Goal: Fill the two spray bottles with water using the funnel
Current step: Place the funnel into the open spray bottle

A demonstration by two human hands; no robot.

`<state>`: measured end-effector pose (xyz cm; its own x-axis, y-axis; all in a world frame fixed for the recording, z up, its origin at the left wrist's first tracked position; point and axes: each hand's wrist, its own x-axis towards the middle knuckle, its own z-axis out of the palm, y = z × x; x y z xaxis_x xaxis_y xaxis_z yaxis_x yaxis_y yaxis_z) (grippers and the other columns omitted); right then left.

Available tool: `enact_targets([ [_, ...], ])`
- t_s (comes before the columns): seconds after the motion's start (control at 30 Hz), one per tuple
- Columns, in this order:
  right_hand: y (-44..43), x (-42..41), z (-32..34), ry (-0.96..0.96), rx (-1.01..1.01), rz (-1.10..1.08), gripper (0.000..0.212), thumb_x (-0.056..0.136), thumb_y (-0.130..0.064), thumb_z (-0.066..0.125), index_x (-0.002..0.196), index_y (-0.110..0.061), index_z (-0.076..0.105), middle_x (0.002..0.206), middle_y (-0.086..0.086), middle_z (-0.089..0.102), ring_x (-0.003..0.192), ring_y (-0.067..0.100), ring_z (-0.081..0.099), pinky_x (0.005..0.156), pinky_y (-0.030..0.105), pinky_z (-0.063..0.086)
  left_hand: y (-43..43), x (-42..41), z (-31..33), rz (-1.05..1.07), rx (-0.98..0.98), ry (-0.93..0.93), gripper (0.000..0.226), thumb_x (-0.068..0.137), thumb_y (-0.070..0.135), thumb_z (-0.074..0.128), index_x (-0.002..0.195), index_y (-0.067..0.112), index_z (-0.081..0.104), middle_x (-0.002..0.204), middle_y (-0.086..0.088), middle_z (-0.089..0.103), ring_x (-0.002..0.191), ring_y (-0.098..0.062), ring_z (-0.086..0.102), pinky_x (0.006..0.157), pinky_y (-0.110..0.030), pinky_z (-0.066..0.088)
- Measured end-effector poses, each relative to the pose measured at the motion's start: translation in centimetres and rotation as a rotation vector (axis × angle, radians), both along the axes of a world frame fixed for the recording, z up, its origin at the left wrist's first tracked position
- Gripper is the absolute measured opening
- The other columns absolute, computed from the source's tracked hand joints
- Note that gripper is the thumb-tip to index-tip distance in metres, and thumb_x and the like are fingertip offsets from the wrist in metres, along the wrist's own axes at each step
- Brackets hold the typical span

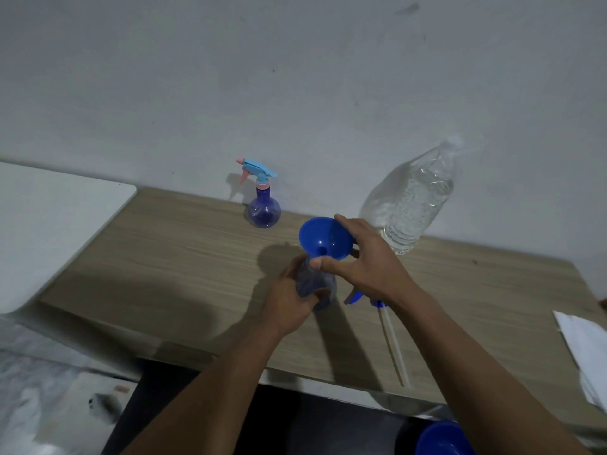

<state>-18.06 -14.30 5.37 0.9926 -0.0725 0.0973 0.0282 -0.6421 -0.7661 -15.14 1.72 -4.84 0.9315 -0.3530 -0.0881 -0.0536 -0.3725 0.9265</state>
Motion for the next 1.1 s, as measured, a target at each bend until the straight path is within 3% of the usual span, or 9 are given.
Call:
enact_targets([
  [0.1,0.2,0.4,0.2,-0.036,-0.072,-0.048,0.083,0.077,-0.053,0.078,0.146,-0.018,0.047,0.134,-0.006,0.051,0.118,0.011,0.054,0.099,0.037,0.054,0.1,0.1,0.0,-0.005,0.007,-0.009,0.067,0.083,0.016,0.081,0.139,0.023,0.045,0.110,0.022,0.058,0.091,0.020,0.057,0.071,0.002,0.042],
  [0.2,0.2,0.7,0.5,-0.051,-0.133,-0.032,0.072,0.085,-0.044,0.075,0.147,-0.017,0.048,0.133,-0.005,0.052,0.115,0.012,0.054,0.098,0.038,0.053,0.1,0.2,-0.1,0.009,-0.014,0.008,0.070,0.080,0.023,0.083,0.139,0.028,0.045,0.121,0.015,0.064,0.105,0.002,0.063,0.071,-0.001,0.045],
  [0.37,0.5,0.6,1.2,0.026,-0.200,-0.025,0.098,0.074,-0.068,0.073,0.151,-0.017,0.042,0.139,-0.007,0.046,0.122,0.011,0.048,0.101,0.026,0.044,0.1,0.4,0.0,-0.003,-0.001,0.007,0.065,0.082,0.022,0.081,0.137,0.029,0.047,0.113,0.015,0.065,0.095,0.010,0.062,0.070,-0.005,0.047],
  [0.5,0.6,0.5,1.4,0.043,-0.255,-0.017,0.101,0.075,-0.065,0.075,0.154,-0.016,0.036,0.139,-0.006,0.042,0.121,0.010,0.046,0.096,0.020,0.038,-0.2,0.3,0.0,0.001,-0.039,0.037,0.066,0.085,0.009,0.077,0.138,0.024,0.042,0.123,0.004,0.061,0.099,-0.001,0.062,0.069,-0.006,0.049],
  [0.7,0.6,0.5,1.9,0.054,-0.296,0.018,0.099,0.080,-0.051,0.076,0.158,-0.015,0.027,0.152,-0.004,0.040,0.134,0.015,0.042,0.095,0.018,0.030,-0.6,-0.2,-1.0,0.081,-0.088,0.021,0.067,0.081,0.012,0.081,0.133,0.035,0.044,0.126,0.012,0.060,0.111,-0.007,0.063,0.075,-0.009,0.050],
  [0.8,0.6,0.5,1.9,0.052,-0.290,0.017,0.094,0.079,-0.051,0.076,0.155,-0.014,0.033,0.152,-0.004,0.040,0.134,0.014,0.043,0.096,0.018,0.030,-0.6,-0.3,-0.7,0.098,-0.095,0.034,0.068,0.082,0.013,0.081,0.137,0.030,0.045,0.130,0.012,0.059,0.108,0.005,0.062,0.073,-0.008,0.051],
  [0.87,0.6,0.5,1.8,0.056,-0.281,0.014,0.093,0.080,-0.053,0.075,0.154,-0.014,0.035,0.152,-0.004,0.040,0.134,0.014,0.044,0.096,0.019,0.031,-0.6,-0.5,-0.5,0.090,-0.115,0.031,0.064,0.083,0.006,0.079,0.132,0.028,0.044,0.121,0.016,0.059,0.096,0.021,0.059,0.071,-0.003,0.048],
  [0.93,0.6,0.4,1.8,0.055,-0.274,0.014,0.091,0.082,-0.055,0.073,0.153,-0.013,0.036,0.152,-0.002,0.041,0.133,0.015,0.045,0.097,0.020,0.032,-0.6,-0.5,-0.8,0.073,-0.109,0.030,0.063,0.085,0.004,0.077,0.132,0.027,0.043,0.118,0.019,0.058,0.093,0.025,0.057,0.072,0.000,0.045],
  [1.1,0.6,0.2,1.7,0.061,-0.251,0.022,0.089,0.084,-0.059,0.068,0.154,-0.013,0.035,0.154,-0.001,0.040,0.136,0.017,0.043,0.102,0.022,0.033,-0.5,-0.7,-0.4,0.083,-0.022,-0.003,0.074,0.083,0.025,0.081,0.143,0.031,0.039,0.130,0.013,0.060,0.115,-0.007,0.062,0.083,-0.014,0.049],
])
